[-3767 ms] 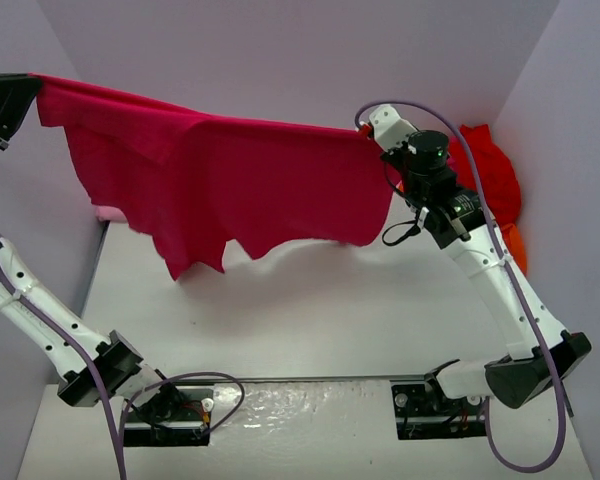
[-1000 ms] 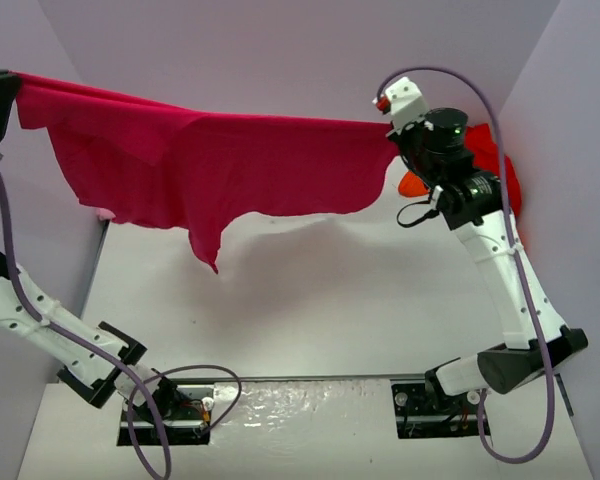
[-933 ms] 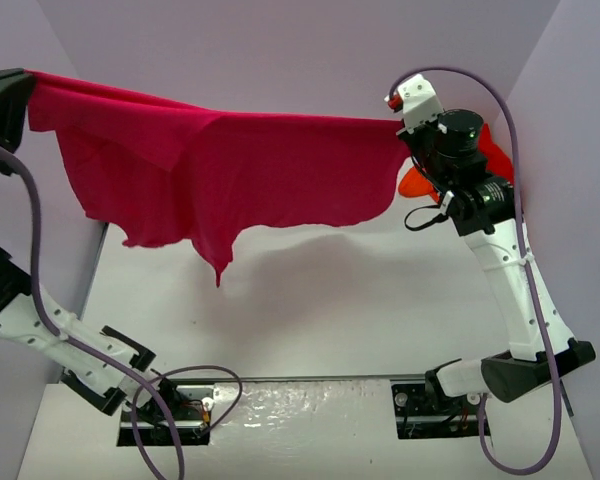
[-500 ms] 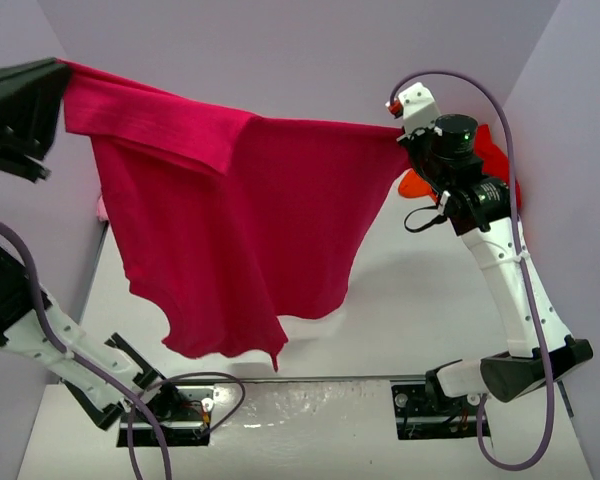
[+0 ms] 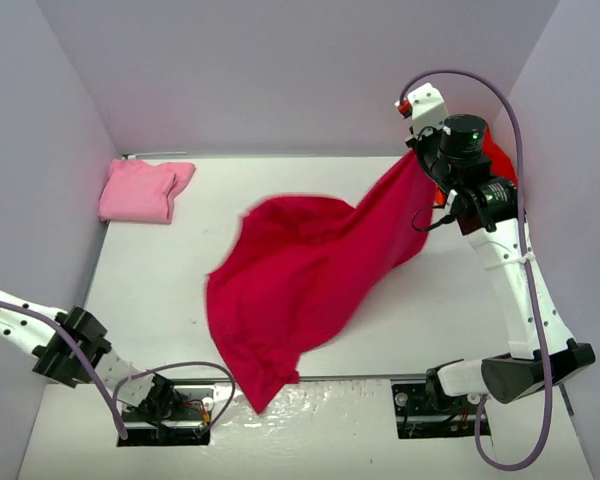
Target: Fold and stack the t-shirts
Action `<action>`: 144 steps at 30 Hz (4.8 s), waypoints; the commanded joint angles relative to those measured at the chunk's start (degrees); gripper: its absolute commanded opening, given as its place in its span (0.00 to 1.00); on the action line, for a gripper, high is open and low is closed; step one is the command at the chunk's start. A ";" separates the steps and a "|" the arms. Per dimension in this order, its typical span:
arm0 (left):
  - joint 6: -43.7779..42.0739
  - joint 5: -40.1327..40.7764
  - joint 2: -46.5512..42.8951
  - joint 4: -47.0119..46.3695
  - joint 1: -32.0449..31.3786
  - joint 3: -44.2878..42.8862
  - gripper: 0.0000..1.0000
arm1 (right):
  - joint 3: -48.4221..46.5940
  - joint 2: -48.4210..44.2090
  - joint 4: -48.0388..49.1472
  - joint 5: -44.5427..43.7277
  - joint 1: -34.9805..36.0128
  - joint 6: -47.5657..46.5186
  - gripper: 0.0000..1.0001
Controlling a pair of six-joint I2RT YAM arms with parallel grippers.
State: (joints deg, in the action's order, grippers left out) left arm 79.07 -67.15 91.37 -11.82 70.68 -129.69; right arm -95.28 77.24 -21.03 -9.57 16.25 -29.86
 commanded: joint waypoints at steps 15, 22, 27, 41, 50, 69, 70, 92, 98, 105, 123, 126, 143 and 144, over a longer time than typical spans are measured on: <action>-4.69 -9.30 -17.74 3.45 -37.86 14.91 0.00 | 0.36 -1.92 3.01 2.43 -1.66 1.31 0.00; -13.60 -20.01 -19.04 0.32 -38.25 23.95 0.07 | 0.02 -1.12 2.13 3.70 -1.84 1.55 0.00; -2.57 -27.10 -19.03 -16.66 -38.23 38.17 0.17 | 1.54 -0.74 2.11 5.62 -2.08 0.92 0.00; 8.36 -27.08 -12.25 -31.67 -41.48 35.26 0.45 | 1.59 0.71 1.78 5.27 -2.10 1.03 0.00; 4.78 -23.81 -8.70 -19.38 -40.27 5.51 0.52 | 0.27 1.33 1.87 6.33 -2.10 1.81 0.00; 1.37 -13.16 -13.41 11.10 -55.04 14.04 0.58 | 3.18 -1.85 2.04 7.50 -2.31 1.54 0.01; 0.71 -13.81 -14.12 11.05 -57.67 16.94 0.58 | 3.67 -1.91 2.04 7.61 -2.42 1.48 0.01; -1.72 -16.13 7.80 -8.39 -67.09 -9.39 0.82 | 3.56 -0.29 1.73 5.84 -2.93 0.19 0.01; -23.92 -9.45 4.59 -2.98 -57.84 -26.05 0.97 | 3.17 -0.31 1.37 5.44 -2.97 -0.14 0.01; -85.22 20.70 -6.31 34.46 -50.27 -24.83 0.97 | 3.88 -1.04 1.43 5.72 -3.33 -0.36 0.01; -129.03 109.81 -18.45 -7.24 -72.78 33.41 0.97 | 3.27 -2.25 1.34 7.50 -3.50 0.68 0.02; -134.66 113.23 -21.85 -15.02 -77.79 49.95 0.97 | 4.99 -3.96 1.79 7.47 -3.59 0.31 0.02; -77.54 82.72 -12.00 41.92 -79.32 34.97 0.94 | 8.11 -4.29 2.83 7.20 -3.77 0.14 0.02; -77.08 80.91 -11.82 41.17 -79.54 35.31 0.64 | 8.28 -4.29 2.77 7.14 -3.77 0.03 0.02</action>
State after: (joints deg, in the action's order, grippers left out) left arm -3.79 18.98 76.17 31.05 -8.56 -96.05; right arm -86.85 74.02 -23.38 -2.24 12.98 -29.82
